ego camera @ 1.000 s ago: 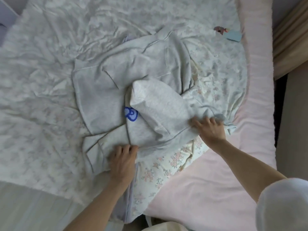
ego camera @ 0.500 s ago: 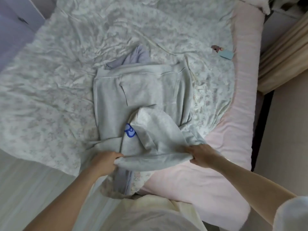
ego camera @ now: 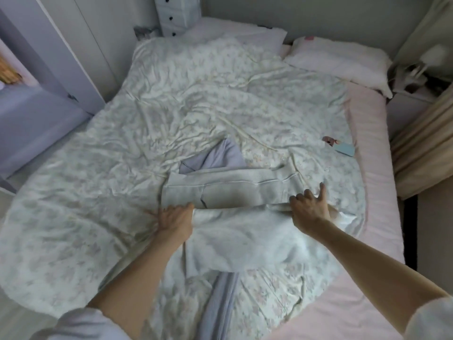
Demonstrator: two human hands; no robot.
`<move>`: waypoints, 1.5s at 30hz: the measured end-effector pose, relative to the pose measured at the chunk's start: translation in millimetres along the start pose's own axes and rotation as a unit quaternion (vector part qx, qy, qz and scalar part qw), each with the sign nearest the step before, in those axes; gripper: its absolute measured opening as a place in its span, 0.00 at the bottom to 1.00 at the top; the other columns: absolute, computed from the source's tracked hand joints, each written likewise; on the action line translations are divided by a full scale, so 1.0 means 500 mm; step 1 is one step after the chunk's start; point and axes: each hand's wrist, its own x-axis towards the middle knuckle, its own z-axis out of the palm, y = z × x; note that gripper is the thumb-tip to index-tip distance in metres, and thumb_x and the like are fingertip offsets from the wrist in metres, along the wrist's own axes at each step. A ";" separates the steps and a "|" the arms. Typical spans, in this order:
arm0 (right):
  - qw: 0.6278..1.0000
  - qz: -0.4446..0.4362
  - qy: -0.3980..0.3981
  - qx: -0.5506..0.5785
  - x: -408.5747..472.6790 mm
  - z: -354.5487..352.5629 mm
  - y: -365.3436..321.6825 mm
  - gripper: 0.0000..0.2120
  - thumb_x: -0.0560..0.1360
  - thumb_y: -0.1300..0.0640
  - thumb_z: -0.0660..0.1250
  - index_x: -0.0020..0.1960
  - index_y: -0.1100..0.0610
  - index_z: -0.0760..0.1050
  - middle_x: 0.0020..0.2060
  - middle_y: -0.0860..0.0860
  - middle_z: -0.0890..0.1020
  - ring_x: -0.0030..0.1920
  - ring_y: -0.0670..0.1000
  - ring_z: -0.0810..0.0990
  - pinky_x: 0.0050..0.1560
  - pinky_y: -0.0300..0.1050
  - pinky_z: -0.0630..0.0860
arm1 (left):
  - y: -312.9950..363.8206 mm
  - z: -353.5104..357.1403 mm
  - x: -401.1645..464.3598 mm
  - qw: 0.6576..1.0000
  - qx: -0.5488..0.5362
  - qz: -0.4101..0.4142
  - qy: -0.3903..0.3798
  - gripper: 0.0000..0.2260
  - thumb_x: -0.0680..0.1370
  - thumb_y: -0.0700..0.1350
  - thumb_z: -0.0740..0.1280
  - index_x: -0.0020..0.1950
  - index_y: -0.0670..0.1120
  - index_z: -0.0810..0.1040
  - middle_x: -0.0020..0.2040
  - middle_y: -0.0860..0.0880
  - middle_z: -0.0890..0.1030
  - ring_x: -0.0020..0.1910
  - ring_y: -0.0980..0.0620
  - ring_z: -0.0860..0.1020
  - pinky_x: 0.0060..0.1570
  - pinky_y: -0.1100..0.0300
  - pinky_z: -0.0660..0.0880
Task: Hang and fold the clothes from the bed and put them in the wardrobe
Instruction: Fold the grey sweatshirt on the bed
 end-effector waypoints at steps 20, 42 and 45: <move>0.961 0.109 -0.019 0.252 0.151 0.263 -0.175 0.30 0.76 0.42 0.40 0.74 0.48 0.60 0.74 0.53 0.60 0.75 0.55 0.56 0.66 0.72 0.47 | -0.022 0.317 0.141 0.919 -0.327 -0.218 0.039 0.32 0.73 0.58 0.54 0.70 0.38 0.68 0.69 0.36 0.68 0.67 0.36 0.68 0.60 0.34 0.65; 0.960 -0.099 0.119 0.232 0.095 0.225 -0.330 0.33 0.74 0.49 0.55 0.77 0.50 0.50 0.75 0.55 0.56 0.75 0.57 0.54 0.71 0.67 0.52 | -0.091 0.391 0.136 0.821 -0.449 -0.352 0.021 0.14 0.76 0.52 0.65 0.47 0.40 0.77 0.50 0.40 0.76 0.52 0.39 0.73 0.42 0.50 0.70; 0.950 -0.202 0.141 0.191 0.097 0.200 -0.417 0.38 0.68 0.48 0.68 0.75 0.48 0.57 0.75 0.56 0.59 0.74 0.58 0.57 0.66 0.70 0.53 | -0.091 0.395 0.130 0.824 -0.468 -0.318 0.013 0.11 0.78 0.46 0.63 0.43 0.40 0.77 0.45 0.39 0.79 0.48 0.38 0.77 0.44 0.49 0.73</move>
